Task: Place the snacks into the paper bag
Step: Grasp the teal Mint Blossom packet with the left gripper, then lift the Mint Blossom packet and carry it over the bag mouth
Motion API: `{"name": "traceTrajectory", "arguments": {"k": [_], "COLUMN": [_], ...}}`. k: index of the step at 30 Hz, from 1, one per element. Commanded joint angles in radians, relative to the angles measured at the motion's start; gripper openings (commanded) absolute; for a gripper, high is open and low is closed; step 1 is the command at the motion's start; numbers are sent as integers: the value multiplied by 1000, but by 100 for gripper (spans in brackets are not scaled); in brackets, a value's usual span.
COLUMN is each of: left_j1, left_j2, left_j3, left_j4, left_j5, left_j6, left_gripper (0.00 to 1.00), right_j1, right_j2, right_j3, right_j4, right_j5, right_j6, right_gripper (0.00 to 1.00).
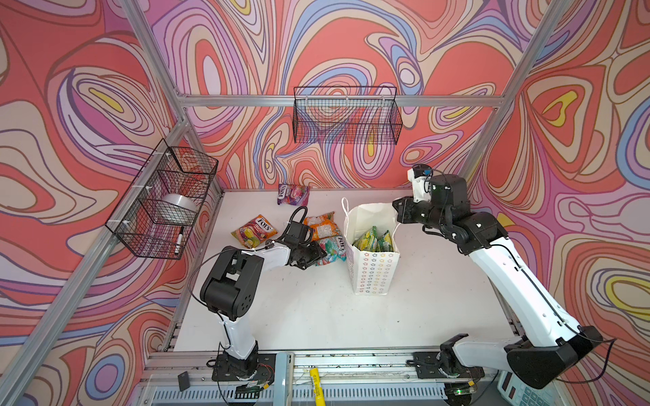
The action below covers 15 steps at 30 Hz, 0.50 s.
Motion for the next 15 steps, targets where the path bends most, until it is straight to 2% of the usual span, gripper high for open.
{"name": "traceTrajectory", "arguments": {"k": [1, 8, 15], "left_j1": [4, 4, 5], "left_j2": [-22, -268, -549], "left_j3": [-22, -118, -154], "left_j4": [51, 42, -109], "left_j5": [10, -62, -146], "left_j6": [-46, -102, -105], "left_gripper": [29, 13, 11], "right_j1": [-4, -3, -3], "right_j2": [-22, -40, -46], "right_j3": [-11, -17, -22], "right_j4": [33, 38, 43], "right_j5": [-13, -17, -19], "right_j6": [-13, -11, -10], "right_gripper": [0, 0, 0]}}
